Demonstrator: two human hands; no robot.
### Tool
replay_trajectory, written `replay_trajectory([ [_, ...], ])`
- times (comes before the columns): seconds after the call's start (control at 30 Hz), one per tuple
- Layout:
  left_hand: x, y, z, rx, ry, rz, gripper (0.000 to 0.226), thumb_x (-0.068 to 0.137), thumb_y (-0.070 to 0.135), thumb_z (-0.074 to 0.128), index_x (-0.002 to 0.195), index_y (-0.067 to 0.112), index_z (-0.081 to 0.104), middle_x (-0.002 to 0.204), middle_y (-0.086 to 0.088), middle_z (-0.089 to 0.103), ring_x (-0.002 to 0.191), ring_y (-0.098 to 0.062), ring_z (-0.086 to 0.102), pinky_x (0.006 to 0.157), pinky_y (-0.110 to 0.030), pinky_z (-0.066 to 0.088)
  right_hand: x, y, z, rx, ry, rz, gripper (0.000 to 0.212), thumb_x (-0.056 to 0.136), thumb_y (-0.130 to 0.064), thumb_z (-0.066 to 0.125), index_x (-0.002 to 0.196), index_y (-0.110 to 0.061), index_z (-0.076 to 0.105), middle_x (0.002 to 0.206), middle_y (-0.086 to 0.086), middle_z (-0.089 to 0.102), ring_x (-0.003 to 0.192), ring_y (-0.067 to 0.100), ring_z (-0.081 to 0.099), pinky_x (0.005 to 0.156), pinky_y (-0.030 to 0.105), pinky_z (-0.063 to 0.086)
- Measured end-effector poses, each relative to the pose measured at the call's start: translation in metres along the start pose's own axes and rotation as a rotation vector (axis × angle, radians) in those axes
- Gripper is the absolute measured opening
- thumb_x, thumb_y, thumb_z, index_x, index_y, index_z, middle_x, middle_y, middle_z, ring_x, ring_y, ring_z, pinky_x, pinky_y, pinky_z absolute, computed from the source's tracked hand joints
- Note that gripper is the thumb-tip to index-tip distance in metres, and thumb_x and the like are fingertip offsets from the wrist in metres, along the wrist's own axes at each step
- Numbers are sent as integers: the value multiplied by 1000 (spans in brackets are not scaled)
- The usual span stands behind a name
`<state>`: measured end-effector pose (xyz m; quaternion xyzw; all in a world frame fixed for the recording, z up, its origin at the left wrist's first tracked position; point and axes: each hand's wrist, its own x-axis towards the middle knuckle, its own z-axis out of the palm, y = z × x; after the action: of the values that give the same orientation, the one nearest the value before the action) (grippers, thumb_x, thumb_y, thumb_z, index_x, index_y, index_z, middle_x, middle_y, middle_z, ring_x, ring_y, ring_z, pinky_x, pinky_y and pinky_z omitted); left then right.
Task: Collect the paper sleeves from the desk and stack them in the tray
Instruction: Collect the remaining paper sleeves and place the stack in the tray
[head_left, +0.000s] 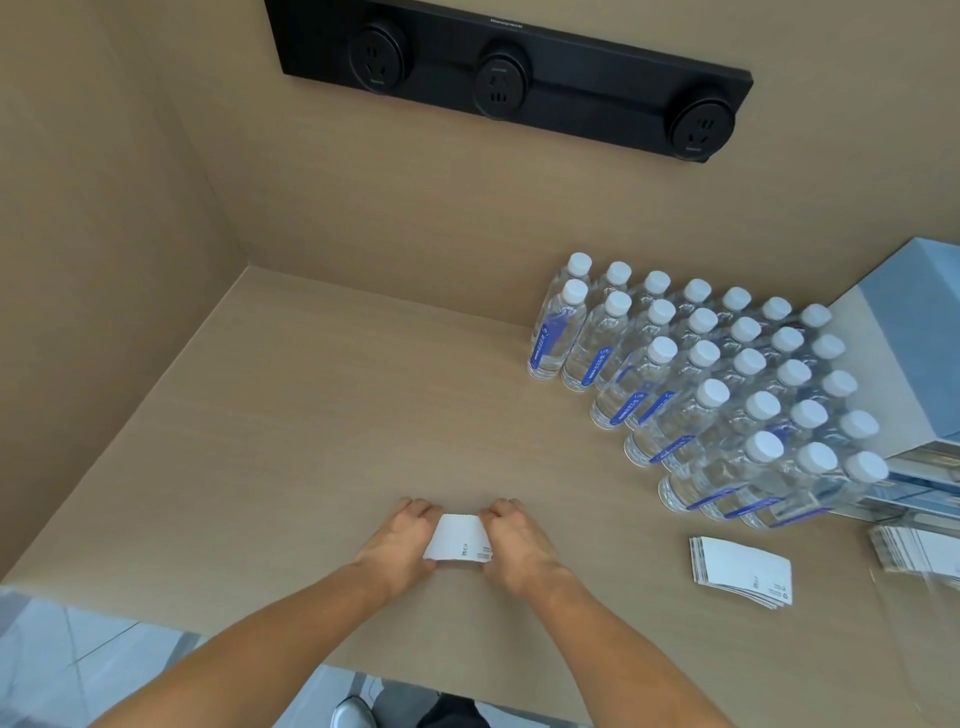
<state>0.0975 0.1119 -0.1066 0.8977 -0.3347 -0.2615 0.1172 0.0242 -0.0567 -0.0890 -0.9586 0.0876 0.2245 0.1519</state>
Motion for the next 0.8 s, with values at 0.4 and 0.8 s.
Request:
replay_trajectory([
  [0.4,-12,5,-19,-433,61,-503,41,86,51,65,67,17,56,75,-1,56,79,-23,57,75,-31,48,-22,17,-9,469,69,280,39,84,-19,64,122,-11,56,125,7,60,113,22,56,95,25,46],
  [0.8,11,43,-34,-1086,22,-846,32,101,45,39,109,15,47,98,-14,69,80,-29,69,63,-28,50,-14,-18,-25,1145,76,742,20,93,-16,39,74,-14,42,102,14,61,105,35,66,80,35,51],
])
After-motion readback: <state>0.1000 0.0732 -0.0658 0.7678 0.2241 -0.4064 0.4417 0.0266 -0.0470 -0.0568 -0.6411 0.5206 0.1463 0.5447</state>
